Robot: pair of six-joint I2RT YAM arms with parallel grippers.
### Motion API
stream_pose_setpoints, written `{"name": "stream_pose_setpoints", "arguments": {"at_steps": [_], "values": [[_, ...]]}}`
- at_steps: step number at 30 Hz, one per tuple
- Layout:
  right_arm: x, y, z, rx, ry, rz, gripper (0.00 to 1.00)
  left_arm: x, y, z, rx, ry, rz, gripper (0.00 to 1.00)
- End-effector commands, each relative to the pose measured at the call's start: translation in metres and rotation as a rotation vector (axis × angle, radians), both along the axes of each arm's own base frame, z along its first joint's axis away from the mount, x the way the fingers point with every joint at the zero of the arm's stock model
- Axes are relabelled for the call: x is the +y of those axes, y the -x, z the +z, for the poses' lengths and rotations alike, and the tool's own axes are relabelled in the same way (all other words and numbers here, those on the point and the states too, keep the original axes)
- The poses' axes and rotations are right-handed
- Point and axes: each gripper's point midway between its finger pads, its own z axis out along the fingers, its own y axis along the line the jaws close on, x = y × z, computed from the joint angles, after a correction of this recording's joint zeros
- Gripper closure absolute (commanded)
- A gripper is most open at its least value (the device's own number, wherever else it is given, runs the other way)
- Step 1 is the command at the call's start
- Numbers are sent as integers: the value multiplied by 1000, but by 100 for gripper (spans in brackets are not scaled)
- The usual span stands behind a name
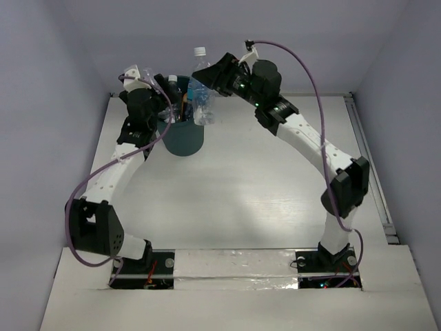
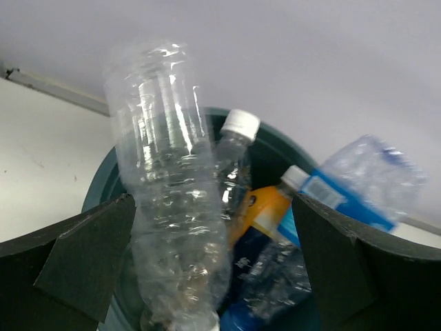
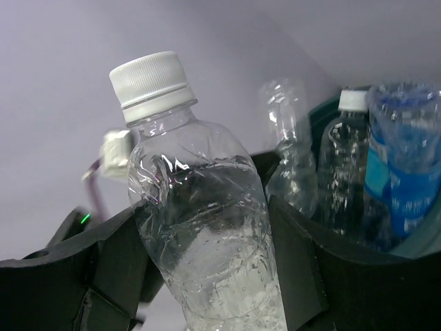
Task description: Put the plastic bottles in the bin
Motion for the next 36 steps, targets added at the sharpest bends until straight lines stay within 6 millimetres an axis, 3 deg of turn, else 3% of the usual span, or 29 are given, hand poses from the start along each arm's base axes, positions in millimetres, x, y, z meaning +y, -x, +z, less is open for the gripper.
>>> {"name": "stream_pose_setpoints", "arguments": {"at_steps": [1, 4, 6, 7, 9, 10, 11, 12, 14, 15, 17, 18, 22, 27, 29, 30, 32, 36], "values": [[6, -7, 74, -96, -192, -51, 38, 2, 22, 70, -154, 50, -17, 1], [25, -28, 53, -48, -166, -92, 38, 0, 32, 95, -178, 55, -40, 1], [24, -40, 58, -56, -157, -138, 36, -2, 41, 116, -194, 66, -57, 1], [31, -52, 42, -34, -132, -156, 35, -2, 45, 122, -197, 82, -60, 1], [35, -56, 45, -43, -126, -172, 34, -3, 59, 135, -202, 104, -75, 1], [40, -66, 29, -22, -107, -187, 32, -3, 65, 139, -205, 126, -79, 1], [45, -66, 24, -19, -90, -191, 31, -3, 71, 135, -184, 133, -82, 1], [46, -69, 18, -6, -72, -198, 30, -2, 83, 144, -203, 149, -92, 1], [57, -71, -4, 20, -36, -192, 26, -2, 94, 140, -188, 172, -98, 1], [65, -68, -13, 34, -22, -181, 24, -3, 105, 148, -213, 184, -113, 1], [74, -67, -28, 52, 2, -171, 21, -2, 115, 134, -168, 197, -114, 1], [80, -66, -38, 63, 18, -182, 19, -2, 124, 136, -173, 206, -124, 1], [86, -67, -57, 83, 53, -186, 16, -7, 141, 122, -142, 240, -157, 1], [87, -62, -60, 87, 68, -187, 12, -5, 151, 101, -87, 239, -149, 1], [79, -56, -42, 64, 41, -196, 9, -4, 154, 100, -77, 236, -148, 1], [76, -55, -48, 69, 57, -201, 7, -4, 156, 101, -76, 238, -152, 1], [64, -49, -35, 57, 59, -228, 1, -5, 159, 105, -71, 236, -158, 1], [42, -40, -17, 32, 90, -280, 0, -5, 162, 110, -54, 233, -161, 1]]}}
